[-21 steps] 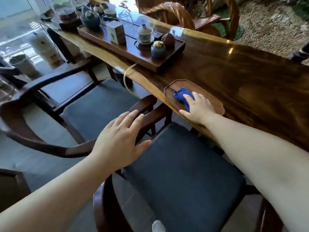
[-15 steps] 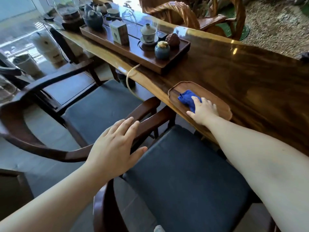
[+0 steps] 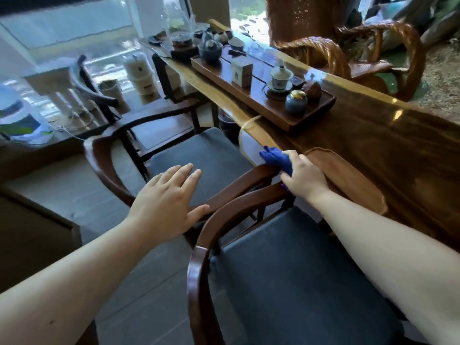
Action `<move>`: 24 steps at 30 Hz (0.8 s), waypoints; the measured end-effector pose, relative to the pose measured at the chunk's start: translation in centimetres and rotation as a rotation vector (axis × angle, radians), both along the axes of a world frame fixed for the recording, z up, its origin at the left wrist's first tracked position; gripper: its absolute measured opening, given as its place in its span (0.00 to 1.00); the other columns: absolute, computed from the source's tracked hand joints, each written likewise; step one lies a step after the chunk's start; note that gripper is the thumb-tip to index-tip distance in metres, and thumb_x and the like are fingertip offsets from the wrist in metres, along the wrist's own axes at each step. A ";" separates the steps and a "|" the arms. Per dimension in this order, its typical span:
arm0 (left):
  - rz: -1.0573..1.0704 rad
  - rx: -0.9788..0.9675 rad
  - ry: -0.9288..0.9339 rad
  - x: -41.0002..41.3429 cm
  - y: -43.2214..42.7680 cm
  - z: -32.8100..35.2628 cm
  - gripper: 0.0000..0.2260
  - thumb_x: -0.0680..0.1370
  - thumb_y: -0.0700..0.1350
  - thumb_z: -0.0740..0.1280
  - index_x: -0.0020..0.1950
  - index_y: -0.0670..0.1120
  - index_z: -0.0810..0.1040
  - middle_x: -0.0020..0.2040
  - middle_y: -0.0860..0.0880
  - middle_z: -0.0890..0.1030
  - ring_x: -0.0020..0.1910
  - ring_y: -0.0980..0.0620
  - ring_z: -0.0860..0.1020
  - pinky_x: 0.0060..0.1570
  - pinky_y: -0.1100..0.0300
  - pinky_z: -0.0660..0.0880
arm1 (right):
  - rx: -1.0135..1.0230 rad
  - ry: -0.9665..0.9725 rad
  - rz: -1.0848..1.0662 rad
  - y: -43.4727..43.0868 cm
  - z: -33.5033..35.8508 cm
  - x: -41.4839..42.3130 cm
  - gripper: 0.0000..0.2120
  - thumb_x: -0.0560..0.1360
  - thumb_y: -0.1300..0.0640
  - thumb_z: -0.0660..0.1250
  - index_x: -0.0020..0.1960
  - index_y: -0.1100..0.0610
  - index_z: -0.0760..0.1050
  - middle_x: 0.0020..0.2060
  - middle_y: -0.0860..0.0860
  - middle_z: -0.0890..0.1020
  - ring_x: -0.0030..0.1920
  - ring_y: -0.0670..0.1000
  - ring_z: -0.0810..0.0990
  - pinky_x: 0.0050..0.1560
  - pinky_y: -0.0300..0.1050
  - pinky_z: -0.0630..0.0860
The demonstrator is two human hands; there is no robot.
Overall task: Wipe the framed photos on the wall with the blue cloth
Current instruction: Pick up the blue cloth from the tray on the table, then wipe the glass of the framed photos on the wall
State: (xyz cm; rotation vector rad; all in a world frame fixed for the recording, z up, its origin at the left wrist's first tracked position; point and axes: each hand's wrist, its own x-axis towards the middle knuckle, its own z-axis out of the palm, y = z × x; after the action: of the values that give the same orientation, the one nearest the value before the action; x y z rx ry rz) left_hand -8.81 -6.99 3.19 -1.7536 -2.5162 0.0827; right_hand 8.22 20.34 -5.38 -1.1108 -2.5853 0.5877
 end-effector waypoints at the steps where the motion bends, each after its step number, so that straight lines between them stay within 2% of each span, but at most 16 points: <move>1: 0.020 0.007 0.017 -0.5 -1.2 1.0 0.37 0.74 0.68 0.51 0.73 0.43 0.65 0.72 0.42 0.69 0.71 0.42 0.66 0.68 0.46 0.65 | 0.020 0.042 0.059 -1.6 1.3 -1.4 0.26 0.70 0.54 0.67 0.67 0.51 0.67 0.54 0.59 0.77 0.51 0.63 0.77 0.49 0.53 0.74; 3: 0.079 0.013 0.054 -1.6 -4.5 3.4 0.37 0.74 0.67 0.51 0.74 0.43 0.64 0.72 0.42 0.69 0.72 0.42 0.65 0.69 0.46 0.65 | 0.077 0.123 0.185 -5.4 4.1 -4.4 0.26 0.70 0.55 0.68 0.67 0.51 0.67 0.54 0.58 0.78 0.50 0.62 0.78 0.48 0.53 0.76; 6: 0.138 0.040 0.119 -3.0 -9.5 6.9 0.36 0.73 0.65 0.53 0.71 0.42 0.68 0.69 0.40 0.72 0.69 0.41 0.69 0.67 0.45 0.68 | 0.128 0.223 0.337 -11.2 8.5 -8.7 0.26 0.71 0.55 0.67 0.68 0.50 0.66 0.52 0.56 0.78 0.47 0.58 0.79 0.44 0.54 0.77; 9: 0.227 0.041 0.183 -4.3 -16.5 11.0 0.35 0.75 0.65 0.53 0.71 0.41 0.68 0.70 0.39 0.72 0.69 0.41 0.69 0.66 0.43 0.69 | 0.107 0.331 0.474 -18.2 13.3 -13.0 0.26 0.70 0.54 0.66 0.67 0.49 0.67 0.52 0.54 0.78 0.46 0.57 0.79 0.43 0.54 0.77; 12: 0.327 0.061 0.256 -5.2 -23.3 14.8 0.35 0.76 0.66 0.51 0.73 0.42 0.65 0.72 0.41 0.69 0.71 0.41 0.67 0.66 0.43 0.68 | 0.086 0.410 0.581 -24.7 17.3 -16.7 0.25 0.70 0.55 0.67 0.66 0.48 0.67 0.54 0.52 0.78 0.50 0.56 0.79 0.45 0.52 0.76; 17: 0.444 0.117 0.367 -5.5 -32.1 20.9 0.33 0.74 0.64 0.55 0.69 0.41 0.70 0.67 0.40 0.74 0.66 0.40 0.72 0.62 0.42 0.72 | 0.085 0.486 0.709 -33.5 22.5 -21.4 0.26 0.70 0.55 0.68 0.67 0.49 0.67 0.57 0.54 0.78 0.52 0.58 0.78 0.47 0.53 0.75; 22: 0.582 0.177 0.471 -5.0 -39.4 26.1 0.33 0.74 0.65 0.54 0.69 0.43 0.69 0.67 0.41 0.74 0.66 0.41 0.71 0.64 0.43 0.71 | 0.014 0.623 0.844 -41.9 27.7 -25.1 0.26 0.71 0.57 0.68 0.67 0.49 0.66 0.56 0.52 0.78 0.49 0.55 0.78 0.45 0.53 0.75; 24: 0.627 0.213 0.525 -4.7 -41.7 28.0 0.32 0.74 0.64 0.57 0.70 0.44 0.68 0.69 0.42 0.72 0.68 0.42 0.70 0.65 0.45 0.68 | -0.014 0.672 0.896 -44.8 29.6 -26.6 0.26 0.71 0.57 0.68 0.66 0.47 0.66 0.55 0.51 0.78 0.47 0.52 0.77 0.44 0.50 0.74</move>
State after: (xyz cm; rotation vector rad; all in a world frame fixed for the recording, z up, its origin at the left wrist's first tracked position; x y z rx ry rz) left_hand -13.55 -48.66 31.22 -0.6955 -2.4360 0.2579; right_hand -18.37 -24.42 24.21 0.3124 -2.3105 0.9417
